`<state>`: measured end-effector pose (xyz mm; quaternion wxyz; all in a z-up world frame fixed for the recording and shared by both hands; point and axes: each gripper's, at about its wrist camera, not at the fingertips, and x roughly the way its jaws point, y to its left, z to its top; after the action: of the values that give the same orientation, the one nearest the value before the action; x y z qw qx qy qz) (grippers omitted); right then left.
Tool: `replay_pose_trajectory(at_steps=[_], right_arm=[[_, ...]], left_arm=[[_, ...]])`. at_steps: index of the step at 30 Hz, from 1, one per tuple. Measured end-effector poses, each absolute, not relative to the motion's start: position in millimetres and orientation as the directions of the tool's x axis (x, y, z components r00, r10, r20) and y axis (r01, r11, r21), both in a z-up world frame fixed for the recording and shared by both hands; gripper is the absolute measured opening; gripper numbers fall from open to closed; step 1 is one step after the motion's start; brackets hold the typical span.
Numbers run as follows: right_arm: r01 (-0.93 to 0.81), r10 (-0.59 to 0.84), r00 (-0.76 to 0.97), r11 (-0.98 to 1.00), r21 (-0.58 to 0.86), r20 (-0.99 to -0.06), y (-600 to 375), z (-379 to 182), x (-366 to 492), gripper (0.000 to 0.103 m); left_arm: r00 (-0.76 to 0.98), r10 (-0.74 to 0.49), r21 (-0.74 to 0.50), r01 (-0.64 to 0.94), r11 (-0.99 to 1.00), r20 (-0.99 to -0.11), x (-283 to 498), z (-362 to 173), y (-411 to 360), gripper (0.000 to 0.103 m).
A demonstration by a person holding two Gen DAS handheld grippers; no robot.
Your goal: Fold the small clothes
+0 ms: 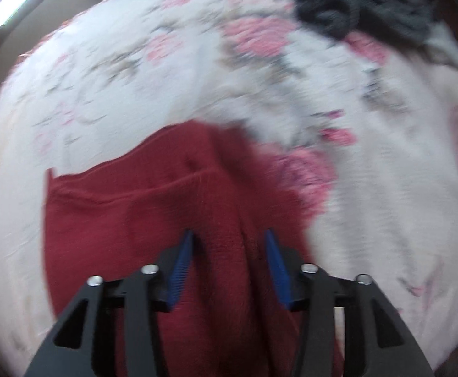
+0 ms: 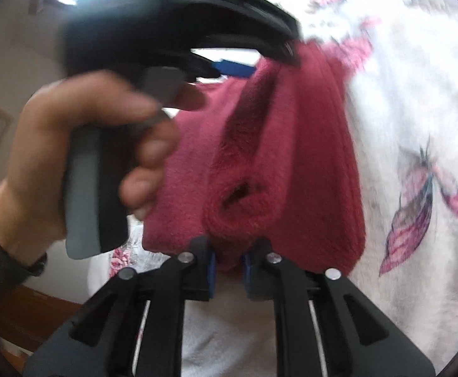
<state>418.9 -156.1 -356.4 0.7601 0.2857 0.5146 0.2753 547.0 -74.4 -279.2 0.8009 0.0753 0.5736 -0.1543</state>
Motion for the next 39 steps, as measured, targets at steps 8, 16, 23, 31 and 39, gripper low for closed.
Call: replay_pose_trajectory(at_steps=[8,16,23,31,39], right_arm=[[0.004,0.787,0.308,0.561,0.828,-0.535,-182.4,-378.9,420.9,0.055],[0.062,0.839,0.33,0.439,0.896,-0.434,-195.3,-393.6,420.6,0.066],[0.106,0.885,0.304,0.337,0.935,-0.354,-212.3,-408.1,436.9,0.068],[0.116,0.893,0.088,0.43,0.895,-0.441,-180.2,-395.5,535.0,0.07],[0.02,0.766,0.126,0.634,0.773,-0.631,-156.8,-352.2,554.7,0.013]], left_arm=[[0.333,-0.342,-0.25,0.289,0.924,-0.878,535.4,-233.9,1.4,0.064],[0.241,-0.512,-0.458,0.246,0.854,-0.824,476.4,-250.2,70.9,0.069],[0.191,-0.606,-0.579,0.183,0.795,-0.772,428.9,-279.1,105.0,0.069],[0.184,-0.671,-0.66,0.126,0.741,-0.718,418.6,-287.4,130.4,0.069],[0.193,-0.719,-0.702,0.158,0.695,-0.668,422.4,-261.2,134.4,0.067]])
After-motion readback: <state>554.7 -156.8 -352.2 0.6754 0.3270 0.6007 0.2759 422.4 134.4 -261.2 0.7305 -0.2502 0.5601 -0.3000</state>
